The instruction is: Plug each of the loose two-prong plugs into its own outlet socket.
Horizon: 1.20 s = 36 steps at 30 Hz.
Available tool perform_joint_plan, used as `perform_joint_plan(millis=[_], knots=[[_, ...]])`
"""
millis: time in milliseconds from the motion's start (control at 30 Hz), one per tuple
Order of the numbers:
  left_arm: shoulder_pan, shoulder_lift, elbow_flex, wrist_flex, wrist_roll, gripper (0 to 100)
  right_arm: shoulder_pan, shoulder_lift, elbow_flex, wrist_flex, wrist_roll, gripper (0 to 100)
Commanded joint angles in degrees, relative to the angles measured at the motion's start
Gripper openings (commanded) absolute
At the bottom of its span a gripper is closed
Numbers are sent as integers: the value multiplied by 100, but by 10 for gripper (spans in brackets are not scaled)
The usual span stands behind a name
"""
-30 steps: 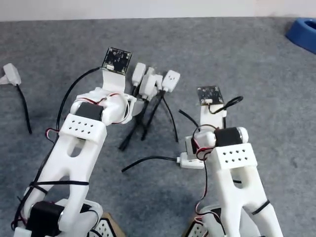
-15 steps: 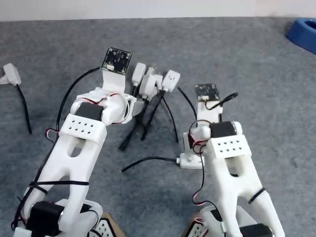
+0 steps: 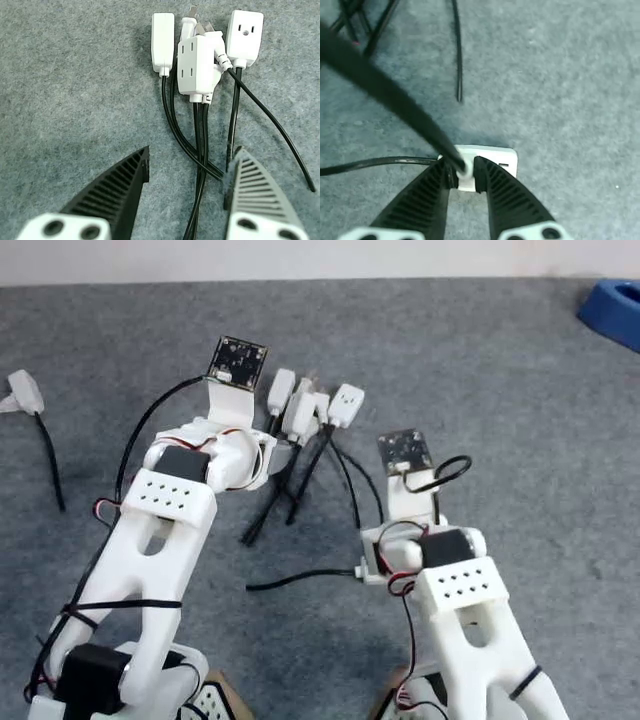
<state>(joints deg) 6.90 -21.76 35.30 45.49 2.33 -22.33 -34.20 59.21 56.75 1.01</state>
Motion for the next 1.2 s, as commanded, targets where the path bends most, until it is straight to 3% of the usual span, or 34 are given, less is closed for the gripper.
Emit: perform_joint_plan(millis=[0,233,633,933,1167], knots=[[-198,-145,-57,-105,-44,274,-312,13,338,-13,70,6],[-259,-136,-48,-273,-35,274,-295,4,637,-127,290,6],[-813,-171,-558,-255,-18,274,347,4,1235,-602,527,6],[-1640,-163,-1886,914,114,274,567,4,1367,-593,563,6],[-1587,-145,-1859,976,158,274,549,4,1402,-585,712,6]])
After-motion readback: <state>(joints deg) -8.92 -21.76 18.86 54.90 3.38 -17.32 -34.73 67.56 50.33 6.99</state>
